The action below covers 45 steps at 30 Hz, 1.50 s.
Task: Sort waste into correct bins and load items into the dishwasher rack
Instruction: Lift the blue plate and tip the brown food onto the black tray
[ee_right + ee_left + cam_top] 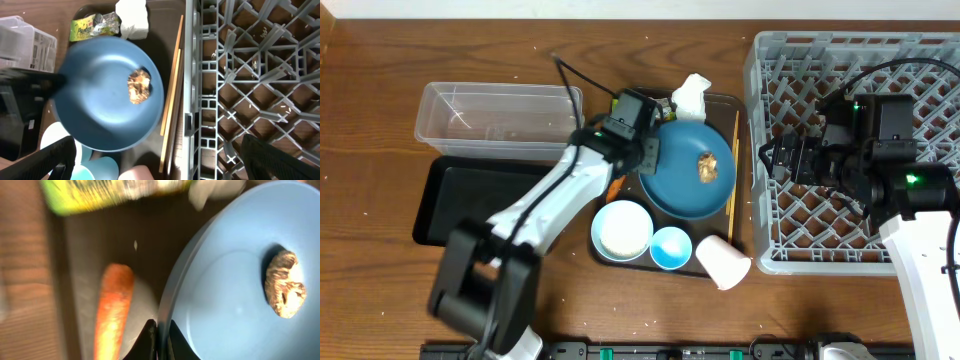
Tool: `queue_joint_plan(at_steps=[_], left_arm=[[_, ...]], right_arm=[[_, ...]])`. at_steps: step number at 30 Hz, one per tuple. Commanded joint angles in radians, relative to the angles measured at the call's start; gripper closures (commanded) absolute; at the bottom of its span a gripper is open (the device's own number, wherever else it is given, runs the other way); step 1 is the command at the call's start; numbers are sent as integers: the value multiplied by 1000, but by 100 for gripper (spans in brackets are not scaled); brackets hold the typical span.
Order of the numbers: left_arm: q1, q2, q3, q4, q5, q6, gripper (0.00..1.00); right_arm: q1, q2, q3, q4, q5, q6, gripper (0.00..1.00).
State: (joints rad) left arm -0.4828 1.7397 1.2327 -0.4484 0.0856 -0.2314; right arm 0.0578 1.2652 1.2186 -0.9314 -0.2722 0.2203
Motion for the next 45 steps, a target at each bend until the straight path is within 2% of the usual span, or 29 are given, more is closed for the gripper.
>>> queue_joint_plan(at_steps=[1,6,10,16,21,23,27,29,35,40,45], left_arm=[[26,-111,10,-21,-34,-3,94],[64,-224,10,-101,-148,-2,94],[97,-344,11,-224,-314,-1,94],[152,-535,22,-496,-752,-3,94],[170,-628,22,-632,-1124,-18,94],[170,-629,21,-676,-1208,-18,94],[170,-569,6,-791,-1248,-18,94],[168,-519,-8,-843,-1328,-74,94],[167,-378,-12,-856,-1442,-104,94],[167,-284,-12,-853,-1463,-104,94],[167,-251,-10,-860,-1657,-76,94]], right_arm=[[-5,-3,22,-3,4,11,1],[-5,-3,22,-2,4,11,1],[-5,-3,22,-1,4,11,1],[-5,-3,22,0,4,11,1],[-5,-3,22,12,4,11,1],[-5,-3,22,24,4,11,1],[-5,-3,22,49,3,11,1],[-5,-3,22,51,3,12,1],[-5,-3,22,48,3,11,1],[-5,-3,22,49,3,11,1],[-5,-3,22,53,3,11,1]])
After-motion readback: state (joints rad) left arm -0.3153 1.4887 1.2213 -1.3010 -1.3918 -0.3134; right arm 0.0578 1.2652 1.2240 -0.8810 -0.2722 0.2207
